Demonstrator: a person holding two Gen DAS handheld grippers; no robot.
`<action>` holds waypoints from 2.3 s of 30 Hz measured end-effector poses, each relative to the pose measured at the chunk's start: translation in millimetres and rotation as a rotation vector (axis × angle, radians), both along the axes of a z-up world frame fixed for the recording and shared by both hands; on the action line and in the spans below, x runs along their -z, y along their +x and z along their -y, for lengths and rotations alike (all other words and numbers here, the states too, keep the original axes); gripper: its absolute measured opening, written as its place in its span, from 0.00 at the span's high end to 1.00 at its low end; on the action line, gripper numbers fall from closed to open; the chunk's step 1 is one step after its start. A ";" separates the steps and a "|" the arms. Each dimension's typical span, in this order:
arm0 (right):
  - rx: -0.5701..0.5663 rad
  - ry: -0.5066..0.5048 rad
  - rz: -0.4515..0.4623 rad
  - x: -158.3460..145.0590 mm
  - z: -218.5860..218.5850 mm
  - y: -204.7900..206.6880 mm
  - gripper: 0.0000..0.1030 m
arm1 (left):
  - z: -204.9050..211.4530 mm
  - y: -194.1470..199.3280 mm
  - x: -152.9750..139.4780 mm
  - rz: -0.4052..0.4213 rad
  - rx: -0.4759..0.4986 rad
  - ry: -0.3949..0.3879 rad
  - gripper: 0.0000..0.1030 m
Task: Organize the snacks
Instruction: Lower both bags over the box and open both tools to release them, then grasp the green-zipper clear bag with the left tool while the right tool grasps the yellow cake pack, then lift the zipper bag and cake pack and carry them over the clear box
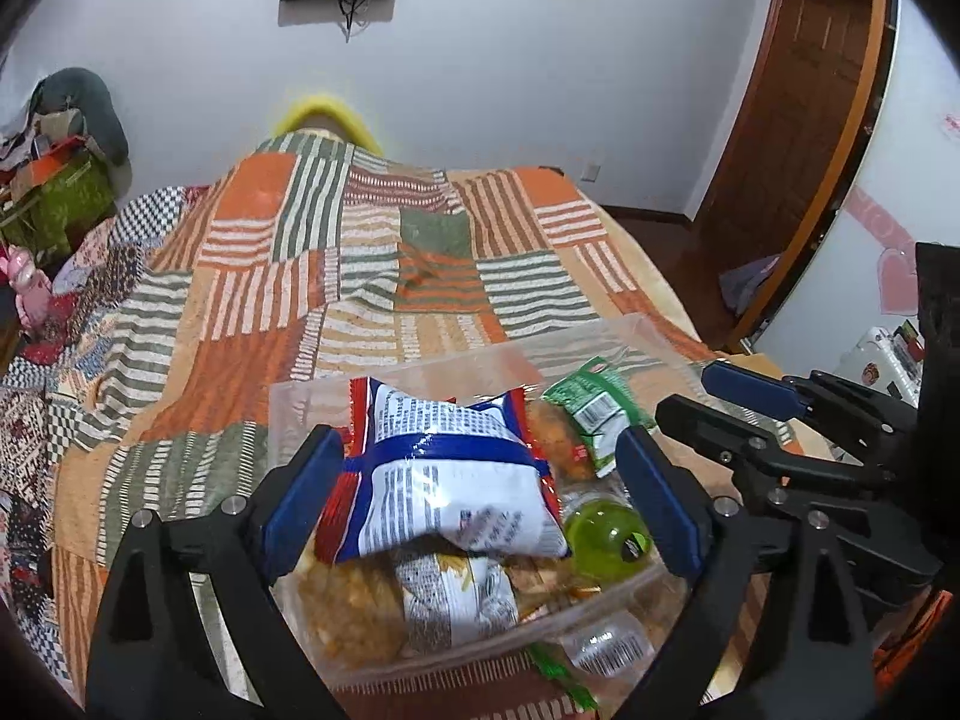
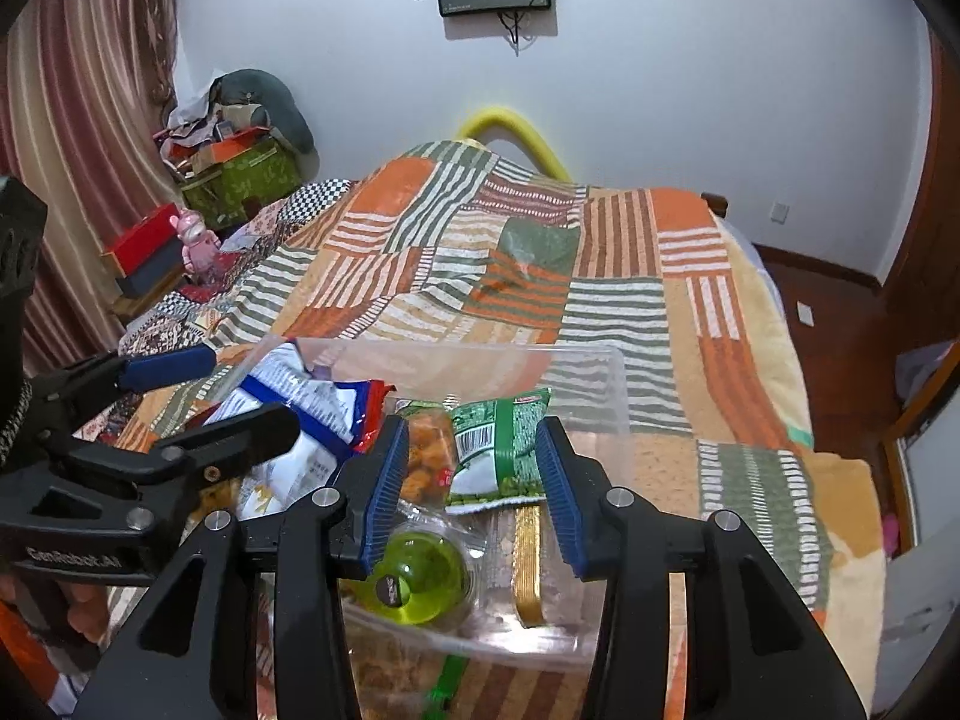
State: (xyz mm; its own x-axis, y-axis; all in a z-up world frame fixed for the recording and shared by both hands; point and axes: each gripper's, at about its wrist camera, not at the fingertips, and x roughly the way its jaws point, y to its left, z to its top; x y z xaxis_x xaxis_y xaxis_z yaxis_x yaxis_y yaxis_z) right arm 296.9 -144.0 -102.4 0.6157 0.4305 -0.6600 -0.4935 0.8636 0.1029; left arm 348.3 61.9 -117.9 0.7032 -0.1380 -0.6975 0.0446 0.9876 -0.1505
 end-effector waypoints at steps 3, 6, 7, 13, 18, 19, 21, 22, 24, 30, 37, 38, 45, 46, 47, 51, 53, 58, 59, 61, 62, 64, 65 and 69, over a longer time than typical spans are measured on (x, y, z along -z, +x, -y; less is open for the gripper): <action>0.000 -0.006 0.019 -4.7 2.9 -8.7 0.60 | 1.1 -13.5 -11.0 0.021 0.004 0.005 0.09; -0.004 -0.009 0.034 -9.9 5.7 -18.8 0.58 | 0.7 -29.0 -20.3 0.043 0.004 0.015 0.09; -0.006 -0.011 0.039 -11.9 6.2 -23.7 0.57 | 0.1 -35.5 -22.8 0.049 0.002 0.017 0.09; -0.019 -0.016 0.060 -19.0 7.5 -48.7 0.55 | -1.7 -69.4 -27.2 0.051 0.013 0.016 0.09; -0.023 0.004 0.035 -11.6 6.5 -73.5 0.50 | -1.9 -98.2 -19.4 0.026 0.019 0.023 0.09; -0.026 0.006 0.025 -8.1 6.0 -78.4 0.48 | -2.0 -103.0 -17.0 0.019 0.021 0.022 0.09; -0.030 0.006 0.000 0.2 4.1 -87.7 0.44 | -2.3 -114.0 -10.6 0.004 0.026 0.020 0.09; -0.030 0.003 -0.008 3.9 3.2 -91.5 0.40 | -2.7 -120.8 -6.2 -0.005 0.028 0.019 0.09; -0.025 -0.013 -0.021 12.4 0.4 -98.5 0.34 | -3.5 -132.1 2.2 -0.020 0.031 0.011 0.09; -0.008 -0.072 -0.058 39.1 -5.5 -109.8 0.15 | -6.8 -149.0 31.5 -0.090 0.027 -0.005 0.09; -0.019 -0.101 -0.157 68.2 -18.7 -104.6 0.13 | -10.4 -158.4 49.5 -0.138 0.016 -0.042 0.09; -0.013 -0.110 -0.152 68.9 -19.7 -106.2 0.13 | -9.3 -157.7 50.4 -0.141 0.018 -0.039 0.09; -0.018 -0.080 -0.171 69.4 -9.5 -108.7 0.24 | 8.4 -147.2 52.0 -0.142 0.054 -0.029 0.09; -0.014 -0.066 -0.176 67.6 -4.6 -108.1 0.25 | 13.4 -144.2 52.8 -0.143 0.065 -0.027 0.09; -0.012 -0.058 -0.177 68.5 -0.5 -112.2 0.25 | 16.2 -142.6 53.4 -0.145 0.070 -0.027 0.09; 0.011 -0.028 -0.169 63.8 21.1 -114.7 0.26 | 35.4 -128.4 58.6 -0.162 0.105 -0.025 0.09; 0.038 -0.005 -0.161 60.0 35.6 -115.2 0.26 | 46.2 -119.6 61.7 -0.174 0.116 -0.017 0.09; 0.099 0.001 -0.114 48.6 66.4 -114.5 0.26 | 69.5 -94.3 65.8 -0.198 0.132 -0.032 0.09; 0.110 -0.004 -0.100 45.6 71.3 -113.6 0.26 | 73.1 -89.8 65.5 -0.197 0.133 -0.034 0.09; 0.130 -0.004 -0.082 42.2 81.4 -111.8 0.26 | 79.3 -77.9 66.8 -0.200 0.128 -0.040 0.09; 0.136 -0.002 -0.079 41.6 82.4 -109.5 0.26 | 81.4 -73.1 68.3 -0.206 0.125 -0.045 0.09; 0.151 0.009 -0.077 40.0 91.5 -105.4 0.26 | 84.4 -61.4 75.0 -0.223 0.114 -0.056 0.09; 0.155 0.016 -0.078 40.5 95.3 -104.2 0.26 | 84.6 -57.2 78.5 -0.233 0.108 -0.056 0.09; 0.158 0.026 -0.086 43.2 103.3 -100.3 0.26 | 89.5 -42.6 101.2 -0.286 0.102 -0.069 0.08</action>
